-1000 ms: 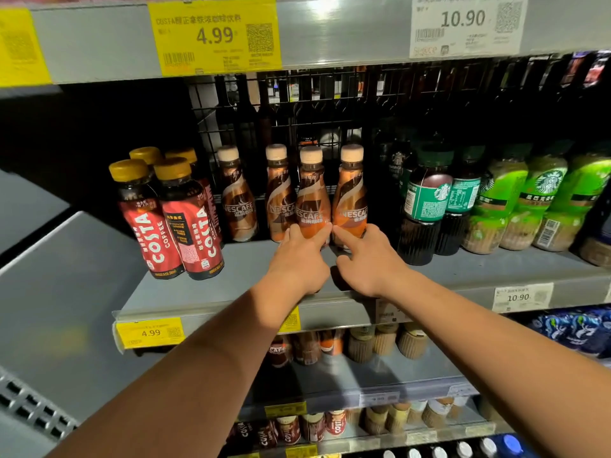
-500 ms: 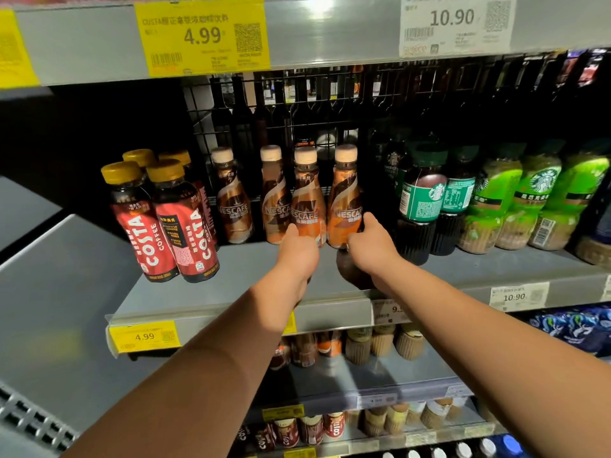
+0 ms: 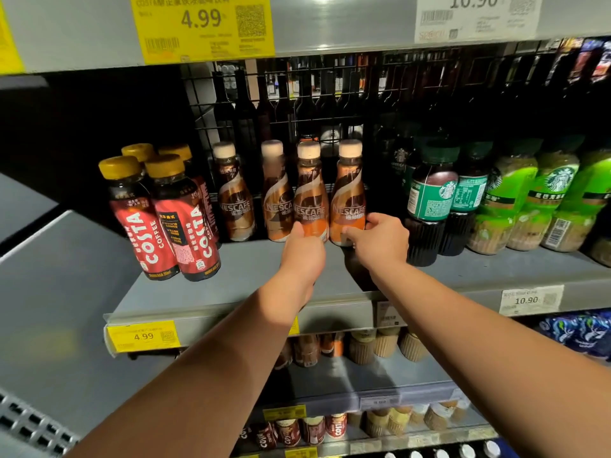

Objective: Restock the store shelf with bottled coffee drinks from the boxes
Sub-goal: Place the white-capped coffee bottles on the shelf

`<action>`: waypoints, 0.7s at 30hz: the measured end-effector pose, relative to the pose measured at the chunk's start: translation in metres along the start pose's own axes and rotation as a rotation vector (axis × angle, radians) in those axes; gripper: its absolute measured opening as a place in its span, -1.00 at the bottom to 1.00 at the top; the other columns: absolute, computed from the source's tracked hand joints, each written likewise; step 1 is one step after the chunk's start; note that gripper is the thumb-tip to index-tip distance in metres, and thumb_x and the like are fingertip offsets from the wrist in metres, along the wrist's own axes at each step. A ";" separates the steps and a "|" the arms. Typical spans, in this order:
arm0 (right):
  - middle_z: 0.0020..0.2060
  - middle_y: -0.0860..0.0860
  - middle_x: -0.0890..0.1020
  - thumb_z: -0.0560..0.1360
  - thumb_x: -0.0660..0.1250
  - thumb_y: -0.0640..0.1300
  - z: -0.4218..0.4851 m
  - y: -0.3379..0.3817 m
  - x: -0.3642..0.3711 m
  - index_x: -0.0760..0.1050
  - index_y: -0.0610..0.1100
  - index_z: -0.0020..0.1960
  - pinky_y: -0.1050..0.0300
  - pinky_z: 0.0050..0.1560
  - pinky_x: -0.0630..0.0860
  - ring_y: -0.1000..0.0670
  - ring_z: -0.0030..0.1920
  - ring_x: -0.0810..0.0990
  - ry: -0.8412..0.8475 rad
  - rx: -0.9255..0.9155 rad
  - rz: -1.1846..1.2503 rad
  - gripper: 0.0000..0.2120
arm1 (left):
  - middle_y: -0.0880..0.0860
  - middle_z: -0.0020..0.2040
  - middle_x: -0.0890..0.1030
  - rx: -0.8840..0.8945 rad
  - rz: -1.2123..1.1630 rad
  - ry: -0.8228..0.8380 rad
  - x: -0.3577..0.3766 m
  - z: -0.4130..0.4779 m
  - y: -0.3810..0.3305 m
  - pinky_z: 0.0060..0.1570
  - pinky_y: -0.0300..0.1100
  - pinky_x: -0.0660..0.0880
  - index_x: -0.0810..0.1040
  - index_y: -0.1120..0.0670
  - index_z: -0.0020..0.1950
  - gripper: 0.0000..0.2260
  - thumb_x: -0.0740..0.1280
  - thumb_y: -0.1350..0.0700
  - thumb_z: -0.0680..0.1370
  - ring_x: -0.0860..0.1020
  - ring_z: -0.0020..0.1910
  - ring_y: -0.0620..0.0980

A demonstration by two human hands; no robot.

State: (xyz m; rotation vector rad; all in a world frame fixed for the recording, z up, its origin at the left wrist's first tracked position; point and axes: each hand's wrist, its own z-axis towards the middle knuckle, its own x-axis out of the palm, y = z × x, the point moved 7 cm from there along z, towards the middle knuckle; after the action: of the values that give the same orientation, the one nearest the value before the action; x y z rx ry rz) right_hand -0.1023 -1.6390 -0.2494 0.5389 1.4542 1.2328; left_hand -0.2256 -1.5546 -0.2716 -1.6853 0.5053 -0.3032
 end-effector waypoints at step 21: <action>-0.19 0.03 0.59 0.61 0.01 0.09 -0.025 -0.002 0.023 0.54 -0.06 -0.05 0.23 -0.26 0.28 0.10 -0.16 0.48 0.254 0.288 0.589 -0.62 | -0.04 0.49 0.26 -0.004 -0.463 0.078 0.008 -0.001 -0.005 0.26 -0.24 0.11 0.18 -0.01 0.51 -0.47 -0.06 -0.22 0.62 0.18 0.48 -0.07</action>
State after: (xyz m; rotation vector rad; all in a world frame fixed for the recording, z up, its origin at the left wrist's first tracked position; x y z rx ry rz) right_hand -0.1311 -1.6292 -0.2646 1.0951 1.7706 1.5971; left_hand -0.2179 -1.5585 -0.2668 -1.7878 0.1651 -0.7056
